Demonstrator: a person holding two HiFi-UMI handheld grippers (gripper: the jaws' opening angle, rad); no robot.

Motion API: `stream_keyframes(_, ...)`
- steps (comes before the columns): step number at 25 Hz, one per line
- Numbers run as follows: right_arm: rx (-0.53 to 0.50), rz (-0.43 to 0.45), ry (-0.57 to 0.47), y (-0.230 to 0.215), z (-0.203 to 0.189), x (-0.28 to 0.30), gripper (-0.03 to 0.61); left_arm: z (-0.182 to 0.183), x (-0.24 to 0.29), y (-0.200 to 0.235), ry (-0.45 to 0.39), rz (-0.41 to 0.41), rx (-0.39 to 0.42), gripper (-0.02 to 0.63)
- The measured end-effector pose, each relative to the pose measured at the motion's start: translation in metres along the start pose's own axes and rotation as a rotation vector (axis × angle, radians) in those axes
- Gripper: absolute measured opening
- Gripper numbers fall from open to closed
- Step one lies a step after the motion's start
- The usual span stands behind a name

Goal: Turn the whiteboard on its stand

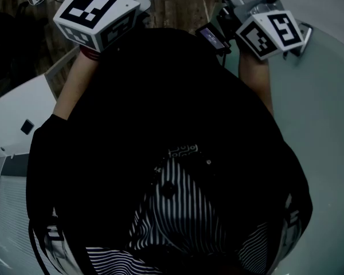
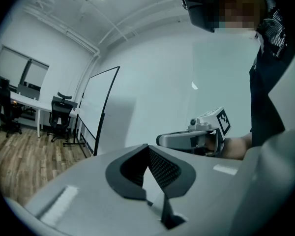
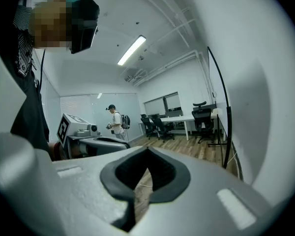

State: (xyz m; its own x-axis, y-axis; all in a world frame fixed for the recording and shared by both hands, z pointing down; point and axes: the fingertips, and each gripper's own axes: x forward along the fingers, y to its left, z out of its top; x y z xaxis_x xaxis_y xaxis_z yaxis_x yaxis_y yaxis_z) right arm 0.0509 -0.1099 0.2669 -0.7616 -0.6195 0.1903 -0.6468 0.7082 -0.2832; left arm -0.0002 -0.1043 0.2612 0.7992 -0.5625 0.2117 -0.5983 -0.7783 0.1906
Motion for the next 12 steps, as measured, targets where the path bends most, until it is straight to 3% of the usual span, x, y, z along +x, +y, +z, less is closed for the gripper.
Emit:
stream_keyframes(6, 0.000, -0.024, -0.012, -0.003, -0.001, 0.001, 0.000, 0.001, 0.003, -0.002, 0.009, -0.024, 0.039, 0.002)
stream_keyframes(12, 0.000, -0.007, 0.019, 0.004, -0.019, -0.007, 0.001, -0.009, 0.001, 0.003, 0.015, 0.012, 0.042, 0.002)
